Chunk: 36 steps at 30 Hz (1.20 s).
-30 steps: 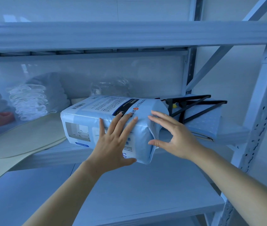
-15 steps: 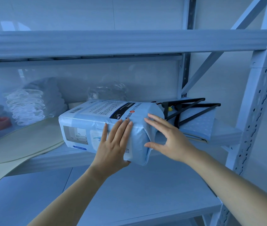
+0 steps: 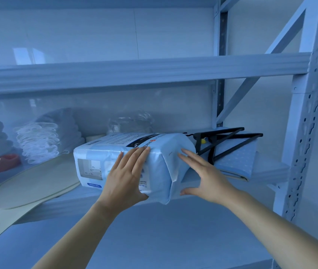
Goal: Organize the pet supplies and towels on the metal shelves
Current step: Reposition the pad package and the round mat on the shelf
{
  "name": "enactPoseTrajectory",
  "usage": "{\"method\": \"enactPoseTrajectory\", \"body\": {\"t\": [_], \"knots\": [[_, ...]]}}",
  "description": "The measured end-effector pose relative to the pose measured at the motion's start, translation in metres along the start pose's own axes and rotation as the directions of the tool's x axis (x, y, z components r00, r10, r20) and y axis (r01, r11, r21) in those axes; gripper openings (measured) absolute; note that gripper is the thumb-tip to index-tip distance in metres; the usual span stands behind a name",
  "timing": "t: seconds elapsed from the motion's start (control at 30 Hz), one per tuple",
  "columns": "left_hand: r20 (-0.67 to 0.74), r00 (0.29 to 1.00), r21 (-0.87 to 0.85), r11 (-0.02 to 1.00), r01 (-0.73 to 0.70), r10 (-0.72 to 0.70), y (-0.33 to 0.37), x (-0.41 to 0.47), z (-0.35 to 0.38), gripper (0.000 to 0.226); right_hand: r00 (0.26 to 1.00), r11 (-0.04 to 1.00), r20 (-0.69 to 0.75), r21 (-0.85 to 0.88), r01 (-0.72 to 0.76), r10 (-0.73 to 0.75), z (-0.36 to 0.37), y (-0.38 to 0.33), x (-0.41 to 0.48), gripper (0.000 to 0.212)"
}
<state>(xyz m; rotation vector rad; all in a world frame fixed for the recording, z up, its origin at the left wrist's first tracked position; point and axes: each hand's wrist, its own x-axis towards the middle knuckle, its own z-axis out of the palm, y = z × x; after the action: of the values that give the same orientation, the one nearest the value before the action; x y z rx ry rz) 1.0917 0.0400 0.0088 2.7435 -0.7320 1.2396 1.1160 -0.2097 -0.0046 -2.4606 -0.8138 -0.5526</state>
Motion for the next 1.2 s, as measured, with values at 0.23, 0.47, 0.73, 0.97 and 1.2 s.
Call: {"method": "enactPoseTrajectory", "body": {"t": [0.23,0.47,0.73,0.97,1.2], "knots": [[-0.042,0.999,-0.081,0.996,0.023,-0.026,-0.003,0.009,-0.032,0.117,0.976,0.983,-0.144,-0.113,0.147,-0.162,0.019,-0.004,0.017,0.126],[-0.066,0.991,-0.16,0.982,0.105,-0.117,-0.029,0.007,-0.058,0.128,0.901,0.957,-0.324,-0.061,0.284,-0.288,0.021,-0.023,0.043,0.103],[-0.222,0.975,-0.129,0.991,-0.039,0.01,-0.066,-0.015,-0.076,0.109,0.87,0.933,-0.351,-0.035,0.357,-0.346,0.022,-0.069,0.077,0.087],[-0.31,0.947,-0.185,0.982,0.023,-0.081,-0.087,-0.024,-0.082,0.104,0.808,0.905,-0.419,-0.097,0.415,-0.415,0.034,-0.108,0.1,0.064],[-0.305,0.935,-0.362,0.93,0.065,-0.184,-0.101,-0.024,-0.093,0.067,0.77,0.89,-0.446,-0.232,0.394,-0.457,0.033,-0.127,0.11,0.054]]}}
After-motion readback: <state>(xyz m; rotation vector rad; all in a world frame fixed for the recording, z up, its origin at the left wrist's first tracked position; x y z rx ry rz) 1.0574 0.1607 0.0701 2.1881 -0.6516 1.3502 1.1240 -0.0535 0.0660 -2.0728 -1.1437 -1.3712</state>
